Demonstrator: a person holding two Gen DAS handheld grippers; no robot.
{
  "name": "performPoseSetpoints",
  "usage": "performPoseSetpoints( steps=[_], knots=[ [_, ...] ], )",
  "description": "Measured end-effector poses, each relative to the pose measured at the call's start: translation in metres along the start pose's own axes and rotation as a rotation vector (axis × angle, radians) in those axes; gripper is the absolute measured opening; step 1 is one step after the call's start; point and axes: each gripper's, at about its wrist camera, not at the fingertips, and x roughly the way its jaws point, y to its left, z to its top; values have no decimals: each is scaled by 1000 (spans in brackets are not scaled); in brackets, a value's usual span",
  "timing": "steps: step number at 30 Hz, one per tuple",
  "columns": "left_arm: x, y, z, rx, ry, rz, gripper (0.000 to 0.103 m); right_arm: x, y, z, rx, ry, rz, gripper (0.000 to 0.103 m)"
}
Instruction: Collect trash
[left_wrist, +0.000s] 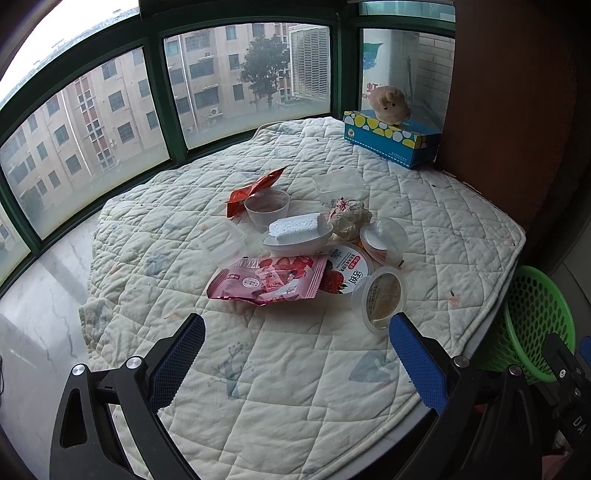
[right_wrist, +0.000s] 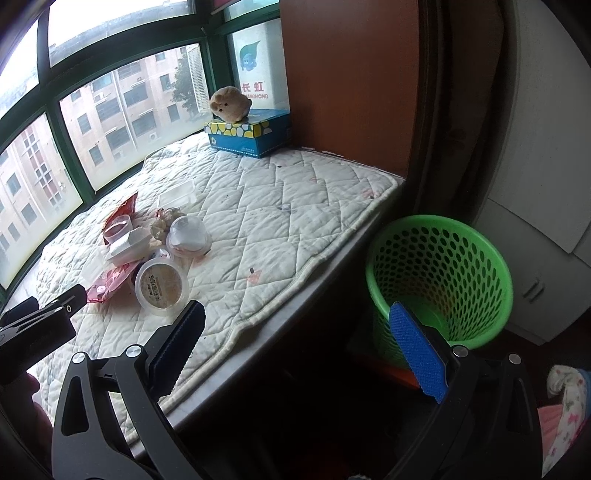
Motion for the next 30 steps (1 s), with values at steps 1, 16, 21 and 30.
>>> performPoseSetpoints(
  steps=[1,16,21,30],
  knots=[
    [1,-1,2,0,2,2,97,1,0,1,-1,2,2,98],
    [25,6,24,4,40,35,97,30,8,19,-42,47,52,98],
    [37,15,30,-5,56,48,97,43,16,26,-70,71,86,98],
    [56,47,40,-39,71,62,97,70,41,45,-121,118,171,93]
  ],
)
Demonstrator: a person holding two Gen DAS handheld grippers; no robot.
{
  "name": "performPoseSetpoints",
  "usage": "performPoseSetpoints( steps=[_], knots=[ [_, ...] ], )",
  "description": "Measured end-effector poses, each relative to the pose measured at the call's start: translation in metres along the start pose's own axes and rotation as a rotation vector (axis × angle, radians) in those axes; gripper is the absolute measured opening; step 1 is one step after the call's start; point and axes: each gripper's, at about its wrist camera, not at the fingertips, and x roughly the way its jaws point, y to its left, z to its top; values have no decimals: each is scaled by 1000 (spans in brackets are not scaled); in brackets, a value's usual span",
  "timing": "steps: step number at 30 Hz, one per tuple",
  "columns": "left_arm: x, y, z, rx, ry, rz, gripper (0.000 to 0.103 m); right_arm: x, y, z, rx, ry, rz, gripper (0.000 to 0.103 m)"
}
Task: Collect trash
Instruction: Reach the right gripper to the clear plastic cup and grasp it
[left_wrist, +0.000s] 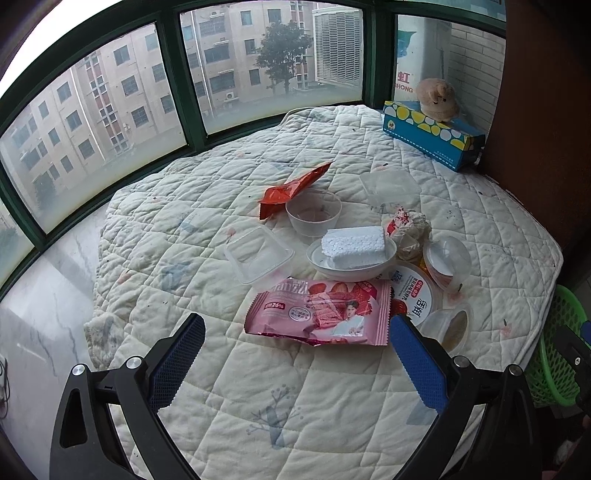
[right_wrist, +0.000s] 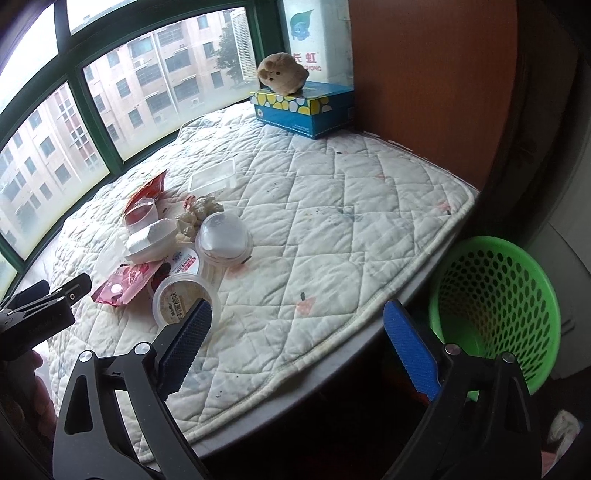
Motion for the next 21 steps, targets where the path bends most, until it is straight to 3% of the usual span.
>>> performPoseSetpoints(
  steps=[10,19,21],
  knots=[
    [14,38,8,-30,4,30,97,36,57,0,-109,67,154,88],
    [25,65,5,-56,33,-32,97,79,82,-5,-164,147,212,87],
    [29,68,3,-57,52,-61,97,88,83,-6,-165,169,219,82]
  ],
)
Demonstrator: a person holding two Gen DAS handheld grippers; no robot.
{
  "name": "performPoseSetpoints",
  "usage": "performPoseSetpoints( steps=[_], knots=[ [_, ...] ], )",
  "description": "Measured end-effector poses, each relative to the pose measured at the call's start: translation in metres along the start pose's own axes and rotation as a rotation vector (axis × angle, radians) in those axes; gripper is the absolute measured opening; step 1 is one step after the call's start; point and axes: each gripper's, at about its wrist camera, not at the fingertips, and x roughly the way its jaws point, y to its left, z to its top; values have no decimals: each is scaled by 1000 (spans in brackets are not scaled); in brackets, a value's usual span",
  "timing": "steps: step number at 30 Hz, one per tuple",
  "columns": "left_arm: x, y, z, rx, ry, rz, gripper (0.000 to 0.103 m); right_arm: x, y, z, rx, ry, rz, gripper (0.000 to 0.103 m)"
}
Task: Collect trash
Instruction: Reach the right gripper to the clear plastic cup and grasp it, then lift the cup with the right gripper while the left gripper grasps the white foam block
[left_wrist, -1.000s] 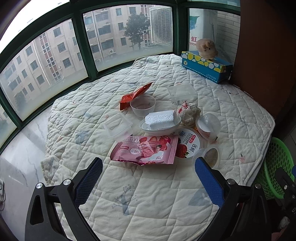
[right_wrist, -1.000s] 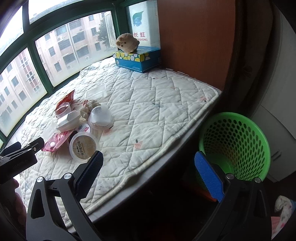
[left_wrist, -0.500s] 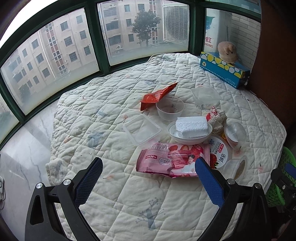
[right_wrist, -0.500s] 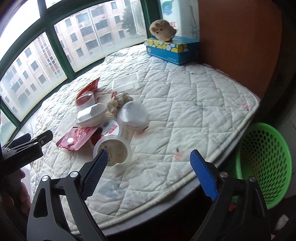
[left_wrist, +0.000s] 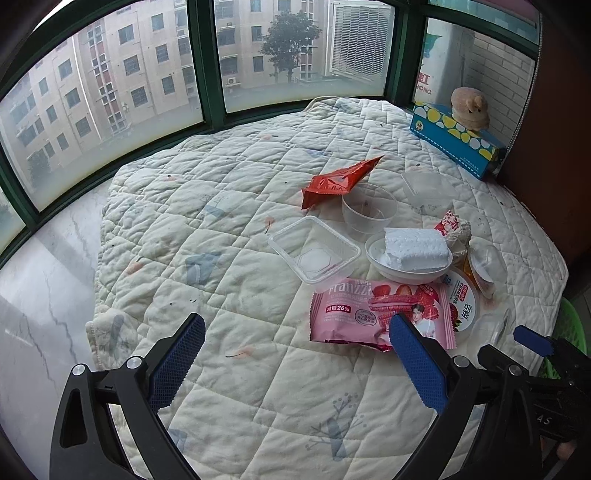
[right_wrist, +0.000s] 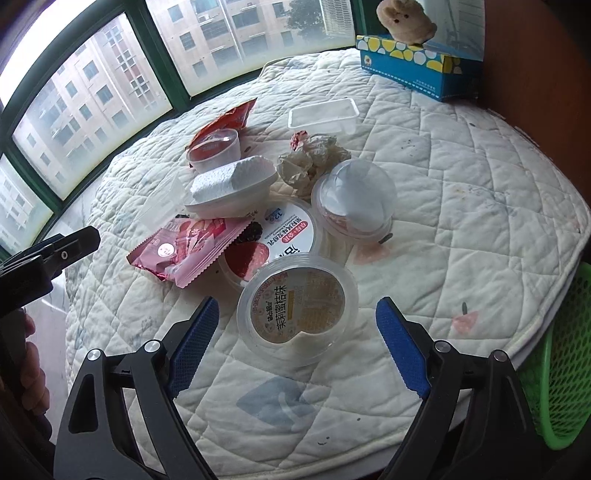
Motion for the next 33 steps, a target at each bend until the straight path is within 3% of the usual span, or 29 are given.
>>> performPoseSetpoints(
  steps=[4,7,11,14,21,33],
  knots=[
    [5,-3,0,26,5,-20,96,8,0,0,-2,16,16,78],
    [8,-7,3,31,16,-63,96,11,-1,-2,7,27,22,67],
    [9,-21,13,70,-2,-90,95,8,-3,-4,19,13,23,66],
    [13,-32,25,85,3,-156,88,4,-5,-6,20,11,18,66],
    [33,-67,53,126,27,-246,85,-12,-12,-11,26,-15,-6,66],
    [88,-88,71,105,151,-272,78,-29,-20,-18,40,-35,-45,66]
  ],
)
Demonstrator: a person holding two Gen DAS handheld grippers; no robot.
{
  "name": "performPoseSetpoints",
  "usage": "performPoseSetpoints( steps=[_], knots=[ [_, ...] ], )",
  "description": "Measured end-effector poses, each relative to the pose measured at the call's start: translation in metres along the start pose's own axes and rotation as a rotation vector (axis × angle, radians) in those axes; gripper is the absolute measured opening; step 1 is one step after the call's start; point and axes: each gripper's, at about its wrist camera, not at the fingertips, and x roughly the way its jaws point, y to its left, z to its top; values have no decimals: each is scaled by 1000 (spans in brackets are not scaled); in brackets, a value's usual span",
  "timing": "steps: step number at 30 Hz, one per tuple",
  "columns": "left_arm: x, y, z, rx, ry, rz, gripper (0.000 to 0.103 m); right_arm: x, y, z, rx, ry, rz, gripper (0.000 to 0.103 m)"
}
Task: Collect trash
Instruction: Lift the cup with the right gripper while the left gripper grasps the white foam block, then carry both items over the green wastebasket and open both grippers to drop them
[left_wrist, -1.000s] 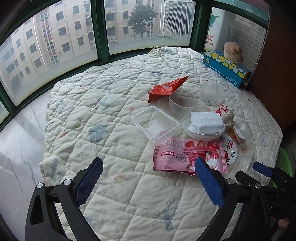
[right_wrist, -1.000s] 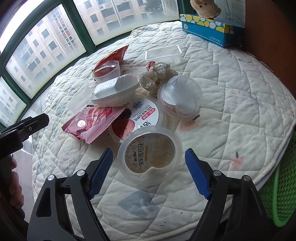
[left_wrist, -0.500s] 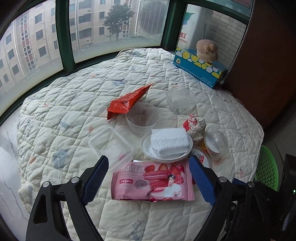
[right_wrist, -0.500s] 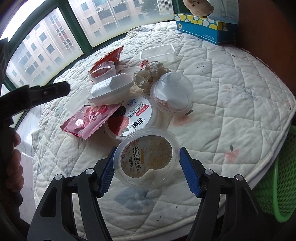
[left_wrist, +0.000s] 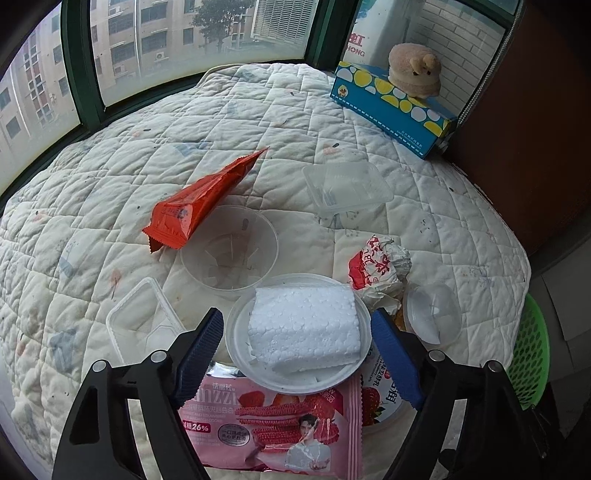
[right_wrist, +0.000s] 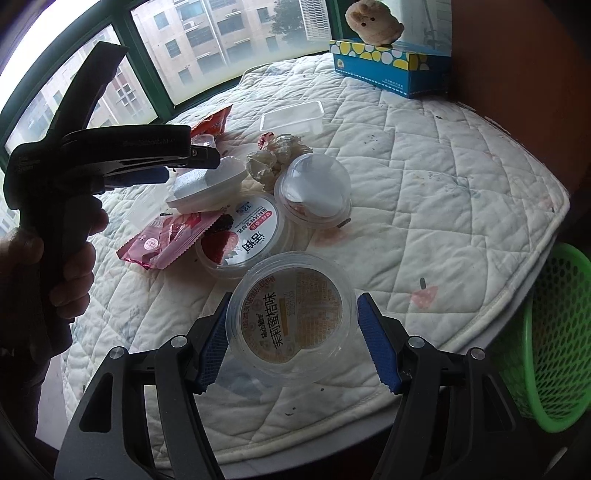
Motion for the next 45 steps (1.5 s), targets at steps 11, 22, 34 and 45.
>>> performPoseSetpoints(
  steps=[11,22,34,45],
  knots=[
    [10,-3,-1,-14,23,-42,60,-11,-12,-7,28,-17,-16,66],
    [-52,-29,-2,50,-122,-50,60,-40,-41,-17,78,-72,-55,66],
    [-79,-129,-30,193,-139,-220,60,-76,-148,-46,261,-112,-239,66],
    [-50,-231,-56,313,-55,-297,60,-92,-245,-88,404,-72,-386,67]
  ],
)
